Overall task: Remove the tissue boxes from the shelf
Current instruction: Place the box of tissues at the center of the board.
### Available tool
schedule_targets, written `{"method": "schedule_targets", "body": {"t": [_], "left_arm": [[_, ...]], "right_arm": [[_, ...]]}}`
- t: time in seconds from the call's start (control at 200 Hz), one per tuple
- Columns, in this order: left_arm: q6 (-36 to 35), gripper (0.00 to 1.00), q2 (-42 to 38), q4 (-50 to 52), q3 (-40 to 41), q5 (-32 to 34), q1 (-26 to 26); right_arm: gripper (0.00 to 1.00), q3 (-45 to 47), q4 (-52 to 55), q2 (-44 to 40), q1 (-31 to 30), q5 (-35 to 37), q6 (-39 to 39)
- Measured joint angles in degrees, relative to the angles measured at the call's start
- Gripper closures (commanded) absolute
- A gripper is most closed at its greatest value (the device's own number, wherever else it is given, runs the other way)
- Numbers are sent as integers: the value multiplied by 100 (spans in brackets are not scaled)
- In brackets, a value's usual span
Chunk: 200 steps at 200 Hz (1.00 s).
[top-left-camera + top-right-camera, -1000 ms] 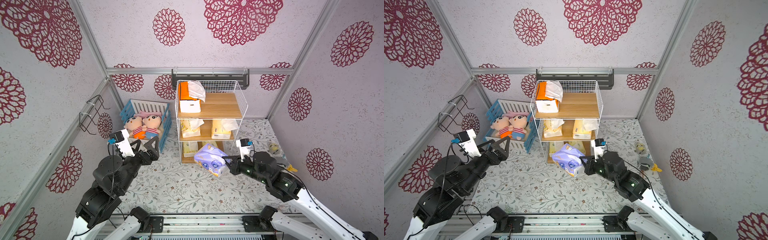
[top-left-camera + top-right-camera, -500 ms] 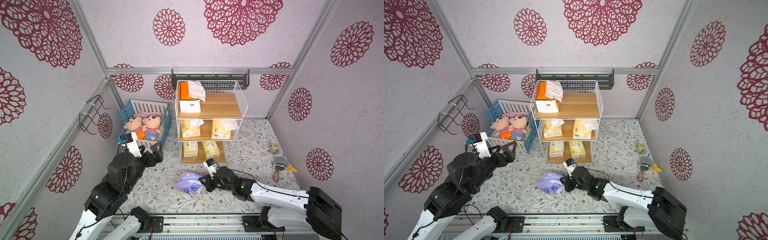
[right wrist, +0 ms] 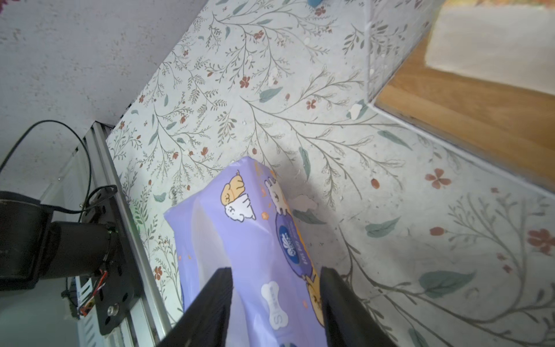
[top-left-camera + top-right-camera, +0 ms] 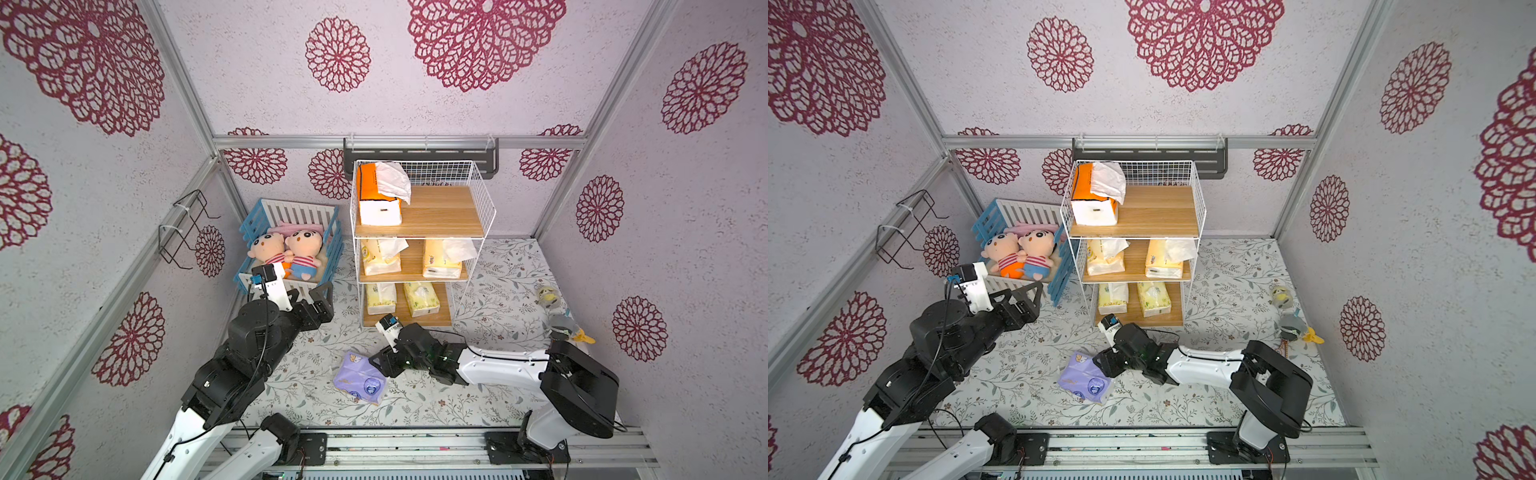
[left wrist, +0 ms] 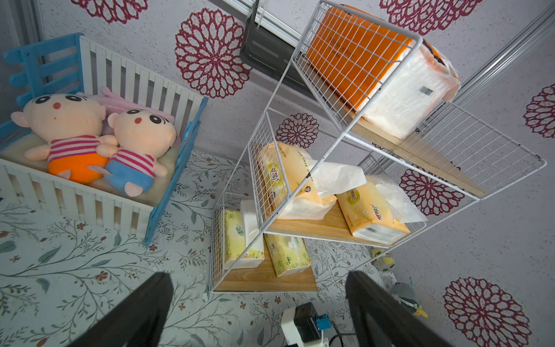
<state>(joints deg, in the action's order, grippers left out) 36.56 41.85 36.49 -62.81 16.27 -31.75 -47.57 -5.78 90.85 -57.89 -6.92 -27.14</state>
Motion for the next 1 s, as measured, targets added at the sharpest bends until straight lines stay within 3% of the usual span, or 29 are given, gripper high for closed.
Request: {"method": "schedule_targets", "body": {"t": [0.22, 0.375, 0.555, 0.751, 0.836, 1.001], "left_arm": [[-63, 3, 28, -205, 0, -13, 0], [-122, 3, 20, -426, 103, 151, 0], [-114, 3, 203, -426, 232, 490, 0], [59, 3, 435, -428, 372, 535, 2], [153, 3, 468, -413, 457, 555, 2], [448, 3, 402, -411, 564, 658, 2]], "right_arm": [[47, -175, 887, -540, 0, 660, -313], [68, -120, 1714, -1429, -15, 984, -946], [79, 341, 2507, -2039, -251, 1084, -1777], [80, 448, 2750, -1316, -398, 887, -2288], [69, 345, 2542, -734, -483, 680, -2455], [67, -17, 2033, 197, -590, 280, -2734]]}}
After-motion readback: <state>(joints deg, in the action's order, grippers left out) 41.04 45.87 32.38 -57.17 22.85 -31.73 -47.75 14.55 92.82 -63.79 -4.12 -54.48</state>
